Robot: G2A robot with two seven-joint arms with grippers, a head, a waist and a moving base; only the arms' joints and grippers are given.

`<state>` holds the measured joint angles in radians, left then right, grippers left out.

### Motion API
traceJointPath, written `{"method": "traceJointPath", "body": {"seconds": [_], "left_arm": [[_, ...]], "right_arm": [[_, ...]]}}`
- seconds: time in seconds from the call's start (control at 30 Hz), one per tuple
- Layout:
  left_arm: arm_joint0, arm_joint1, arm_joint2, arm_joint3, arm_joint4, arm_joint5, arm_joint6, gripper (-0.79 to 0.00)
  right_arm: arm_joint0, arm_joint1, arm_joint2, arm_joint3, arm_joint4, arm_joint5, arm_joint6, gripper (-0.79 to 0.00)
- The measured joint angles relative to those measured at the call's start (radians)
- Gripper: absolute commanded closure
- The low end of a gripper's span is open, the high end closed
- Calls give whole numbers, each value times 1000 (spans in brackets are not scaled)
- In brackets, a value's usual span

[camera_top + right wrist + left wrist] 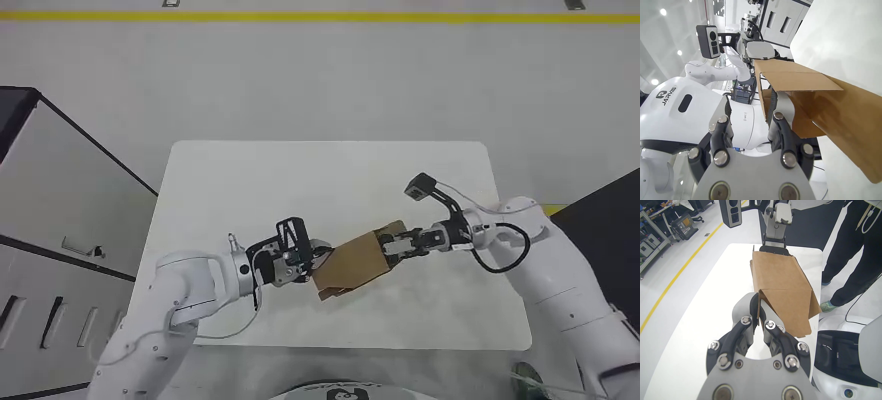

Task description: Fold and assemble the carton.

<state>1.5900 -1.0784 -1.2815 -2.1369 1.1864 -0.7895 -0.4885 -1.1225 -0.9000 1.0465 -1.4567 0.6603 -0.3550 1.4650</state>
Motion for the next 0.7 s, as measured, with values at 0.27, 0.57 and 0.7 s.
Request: {"method": "traceJointPath", "body": {"seconds": [0.27,0.57,0.7], "left_arm": [[-16,5,11,8,-21,11,-15,0],[-33,11,24,19,-49,27,-40,0],[-38,13,28,23,-58,30,-44,0]], "right_arm": [[30,-9,-34,6,-34,3,4,-246],[42,-10,-54,-1,-60,-5,-5,-3],[46,-10,-59,1,-55,-4,-4,0]]}}
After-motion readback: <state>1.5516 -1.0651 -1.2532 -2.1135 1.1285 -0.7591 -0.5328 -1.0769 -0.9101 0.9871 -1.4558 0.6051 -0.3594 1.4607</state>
